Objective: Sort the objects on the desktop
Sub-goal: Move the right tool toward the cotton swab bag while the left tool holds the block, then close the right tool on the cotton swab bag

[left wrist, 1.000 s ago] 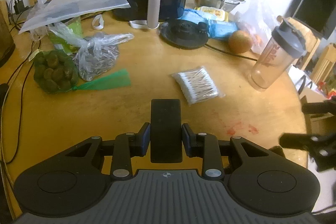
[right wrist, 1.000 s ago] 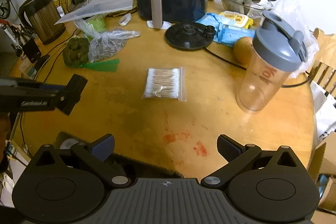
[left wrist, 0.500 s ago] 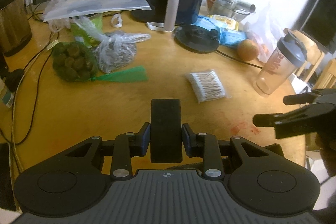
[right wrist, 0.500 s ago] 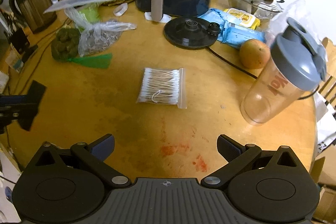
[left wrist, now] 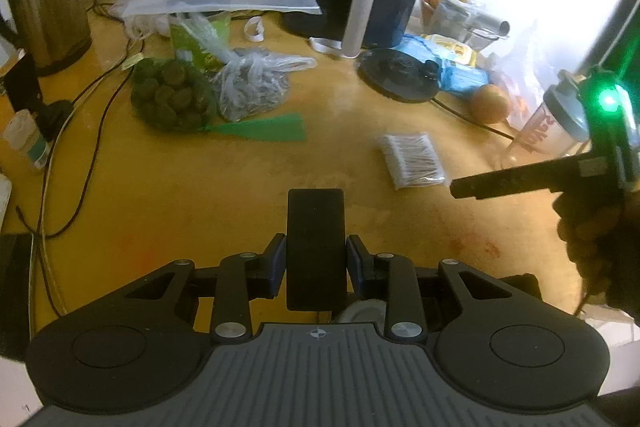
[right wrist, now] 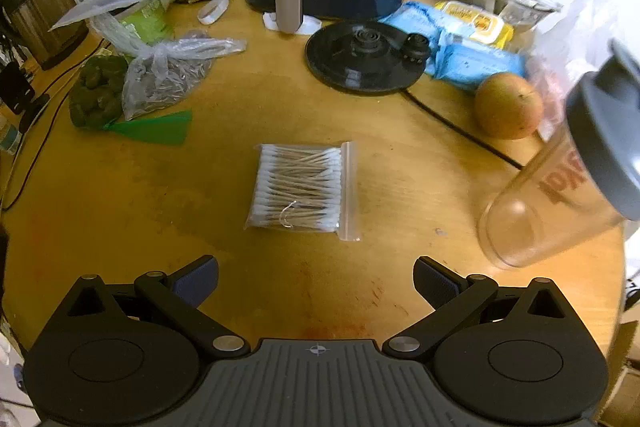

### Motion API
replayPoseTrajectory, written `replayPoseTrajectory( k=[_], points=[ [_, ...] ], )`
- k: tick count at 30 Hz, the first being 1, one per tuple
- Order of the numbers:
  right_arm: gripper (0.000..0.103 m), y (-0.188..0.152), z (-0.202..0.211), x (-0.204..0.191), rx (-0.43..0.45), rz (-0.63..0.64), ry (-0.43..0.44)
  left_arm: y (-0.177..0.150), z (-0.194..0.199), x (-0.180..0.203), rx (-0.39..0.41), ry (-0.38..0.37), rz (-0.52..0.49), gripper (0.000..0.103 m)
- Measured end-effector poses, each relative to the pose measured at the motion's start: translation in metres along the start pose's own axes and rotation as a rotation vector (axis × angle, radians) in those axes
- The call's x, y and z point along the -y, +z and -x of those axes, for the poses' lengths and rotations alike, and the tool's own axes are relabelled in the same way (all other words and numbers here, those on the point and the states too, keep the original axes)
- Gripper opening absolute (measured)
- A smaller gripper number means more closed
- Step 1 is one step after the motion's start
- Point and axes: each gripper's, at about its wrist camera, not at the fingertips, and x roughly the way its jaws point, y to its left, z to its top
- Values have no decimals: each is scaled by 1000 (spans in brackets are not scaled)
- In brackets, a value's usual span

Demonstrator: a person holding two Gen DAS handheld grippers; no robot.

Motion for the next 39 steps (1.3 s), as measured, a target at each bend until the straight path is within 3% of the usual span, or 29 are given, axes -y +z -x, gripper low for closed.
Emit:
replayPoseTrajectory(
  k=[34, 39],
  points=[
    [102, 53, -103, -15, -33, 19, -1, -17, 20, -15, -29, 90, 138, 32],
    [95, 52, -110, -15, -50, 19, -9, -18, 21, -17, -32, 99, 150, 32]
  ],
)
